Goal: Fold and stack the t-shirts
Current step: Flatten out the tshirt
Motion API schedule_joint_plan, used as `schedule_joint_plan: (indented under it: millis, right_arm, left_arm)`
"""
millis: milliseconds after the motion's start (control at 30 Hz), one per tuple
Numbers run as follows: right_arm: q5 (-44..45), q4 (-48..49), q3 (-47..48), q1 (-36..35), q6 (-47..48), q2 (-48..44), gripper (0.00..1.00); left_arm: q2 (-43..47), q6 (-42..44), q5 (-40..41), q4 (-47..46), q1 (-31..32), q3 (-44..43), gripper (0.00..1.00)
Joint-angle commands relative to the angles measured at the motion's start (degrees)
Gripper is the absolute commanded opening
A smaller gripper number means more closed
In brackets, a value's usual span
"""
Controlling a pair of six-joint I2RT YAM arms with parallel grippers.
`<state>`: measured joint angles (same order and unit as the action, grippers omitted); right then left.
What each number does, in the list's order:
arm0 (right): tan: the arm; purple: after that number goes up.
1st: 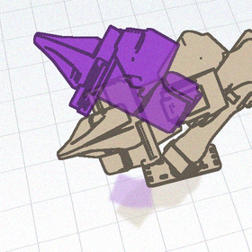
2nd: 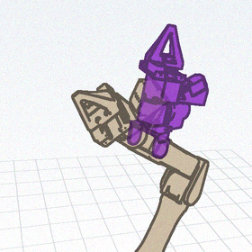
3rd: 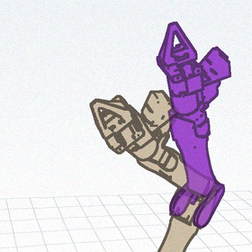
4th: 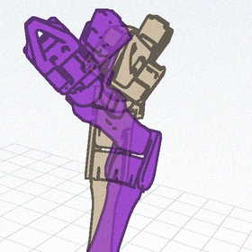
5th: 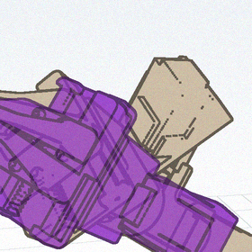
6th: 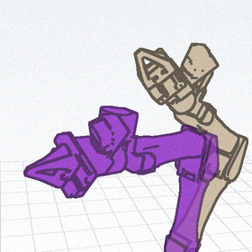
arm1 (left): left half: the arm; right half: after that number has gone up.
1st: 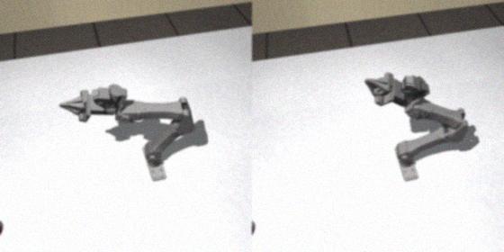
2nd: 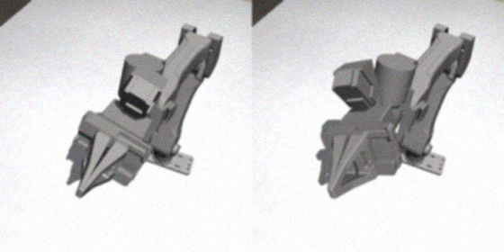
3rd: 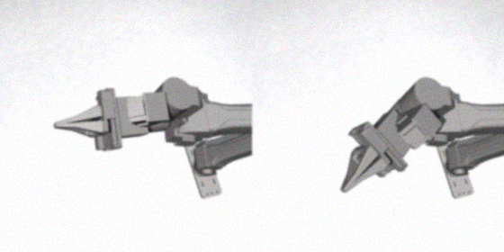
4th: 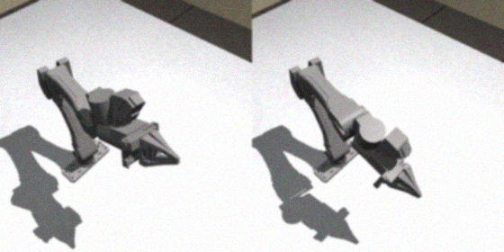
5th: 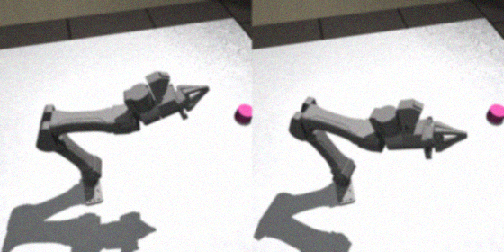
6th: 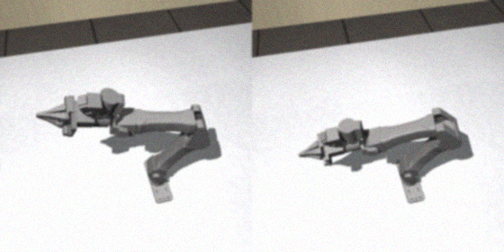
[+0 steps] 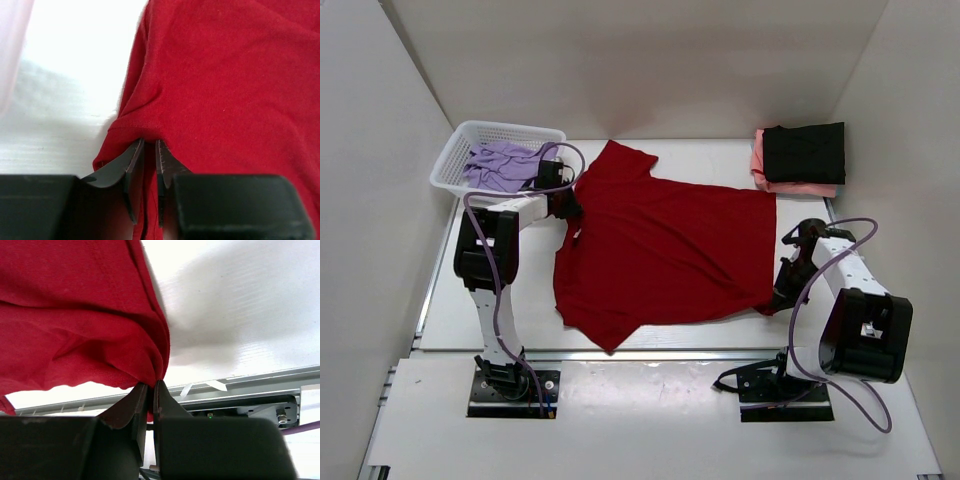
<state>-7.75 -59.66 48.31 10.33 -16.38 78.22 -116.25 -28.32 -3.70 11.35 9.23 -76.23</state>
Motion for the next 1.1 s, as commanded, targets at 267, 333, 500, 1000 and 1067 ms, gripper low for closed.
schedule_joint_plan:
  millis: [267, 333, 500, 1000, 1067]
  right_arm:
    - [7.2, -1.9, -0.9, 2.0, -1.0, -2.5, 0.00]
    - [10.0, -2.1, -0.5, 2.0, -1.1, -2.5, 0.00]
    - [12.5, -2.6, 1.1, 2.8, -1.4, -2.1, 0.00]
    - [12.8, -0.7, 4.8, -2.1, -0.9, 0.1, 0.00]
    - [12.5, -0.2, 6.0, -2.7, -0.9, 1.0, 0.00]
  left_arm:
    - [6.8, 1.3, 14.0, 7.8, -0.5, -4.5, 0.27]
    - [6.9, 1.4, 13.9, 7.0, -0.5, -4.5, 0.27]
    - [7.4, 2.5, 14.5, 8.1, 0.7, -7.0, 0.23]
    - [45.1, 8.6, 10.3, 16.1, 14.0, 29.3, 0.05]
    - [50.2, 6.4, 5.7, 18.4, 12.0, 34.9, 0.34]
